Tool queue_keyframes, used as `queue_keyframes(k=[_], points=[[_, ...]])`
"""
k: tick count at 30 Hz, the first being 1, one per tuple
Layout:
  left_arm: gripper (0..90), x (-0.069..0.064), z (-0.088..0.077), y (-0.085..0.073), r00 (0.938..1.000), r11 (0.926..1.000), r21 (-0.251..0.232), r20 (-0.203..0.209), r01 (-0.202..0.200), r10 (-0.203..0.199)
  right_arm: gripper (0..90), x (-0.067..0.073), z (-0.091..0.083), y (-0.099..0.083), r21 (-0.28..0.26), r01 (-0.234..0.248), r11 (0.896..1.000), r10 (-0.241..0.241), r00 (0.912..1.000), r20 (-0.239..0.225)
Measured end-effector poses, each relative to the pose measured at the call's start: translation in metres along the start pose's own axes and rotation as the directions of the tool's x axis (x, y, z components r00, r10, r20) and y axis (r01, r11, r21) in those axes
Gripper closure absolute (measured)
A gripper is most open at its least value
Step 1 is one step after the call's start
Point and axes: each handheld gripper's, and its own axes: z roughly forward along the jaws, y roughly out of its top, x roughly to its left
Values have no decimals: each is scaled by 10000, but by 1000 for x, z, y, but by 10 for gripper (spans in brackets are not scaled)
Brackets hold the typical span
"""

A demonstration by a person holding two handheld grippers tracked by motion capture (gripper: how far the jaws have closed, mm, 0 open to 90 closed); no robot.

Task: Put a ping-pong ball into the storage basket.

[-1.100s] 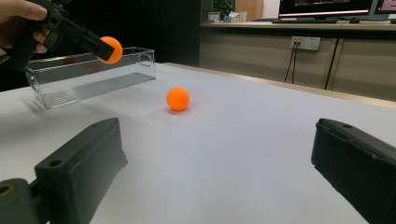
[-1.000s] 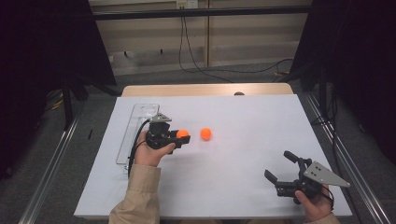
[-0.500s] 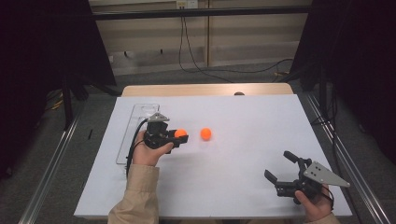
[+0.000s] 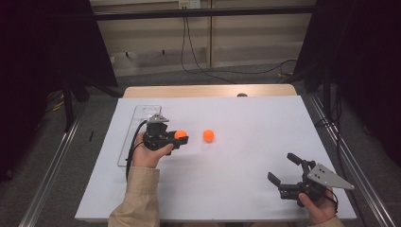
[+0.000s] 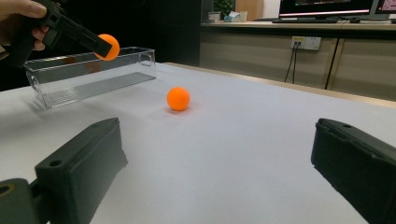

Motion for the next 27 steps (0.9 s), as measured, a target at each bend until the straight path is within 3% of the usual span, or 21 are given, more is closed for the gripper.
queue_keyframes(k=[27], points=[[509, 8, -8, -1, 9994, 9998, -105, -297, 147, -150, 17, 0, 0, 0, 0, 15, 10000, -15, 10000, 10]])
